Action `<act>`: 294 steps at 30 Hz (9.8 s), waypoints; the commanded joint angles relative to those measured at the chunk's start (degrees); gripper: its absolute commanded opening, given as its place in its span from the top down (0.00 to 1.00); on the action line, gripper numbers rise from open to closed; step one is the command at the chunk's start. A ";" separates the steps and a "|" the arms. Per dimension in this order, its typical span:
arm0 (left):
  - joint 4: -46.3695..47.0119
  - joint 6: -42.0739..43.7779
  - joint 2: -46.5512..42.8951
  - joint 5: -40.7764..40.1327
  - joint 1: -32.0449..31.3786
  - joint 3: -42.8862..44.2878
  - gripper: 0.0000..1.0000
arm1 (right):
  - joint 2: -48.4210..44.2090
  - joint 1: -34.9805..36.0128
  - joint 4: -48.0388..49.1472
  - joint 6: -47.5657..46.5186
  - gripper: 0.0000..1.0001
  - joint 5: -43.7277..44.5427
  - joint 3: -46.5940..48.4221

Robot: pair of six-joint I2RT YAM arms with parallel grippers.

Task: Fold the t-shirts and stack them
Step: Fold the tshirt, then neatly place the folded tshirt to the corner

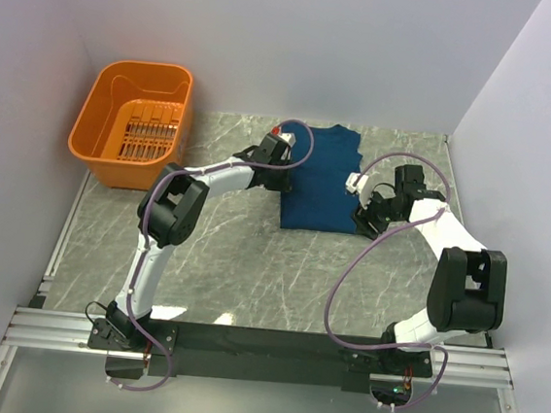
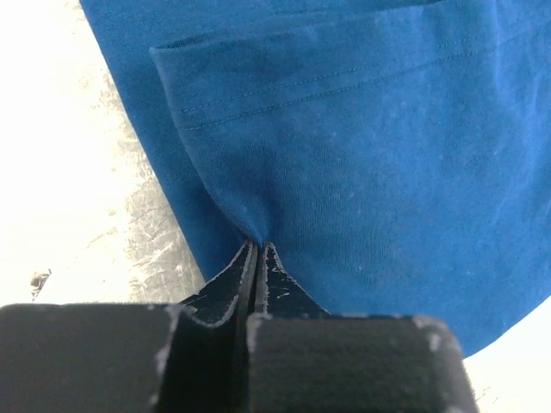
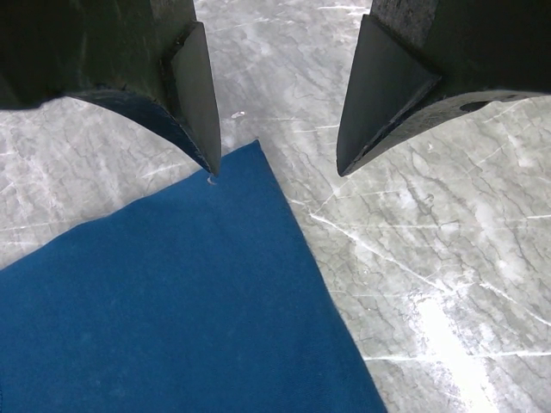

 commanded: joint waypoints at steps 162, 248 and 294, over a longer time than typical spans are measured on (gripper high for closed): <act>10.42 42.08 -48.42 26.98 -14.01 -44.01 0.99 | -11.07 2.35 -30.54 -12.49 1.00 -6.89 6.33; 7.18 17.84 -29.35 12.10 5.06 -19.65 0.30 | 16.16 5.16 0.18 35.44 0.62 -4.40 25.31; 16.41 13.00 -58.39 -8.68 5.77 -40.11 0.01 | 17.24 2.96 2.15 48.42 0.25 9.54 19.43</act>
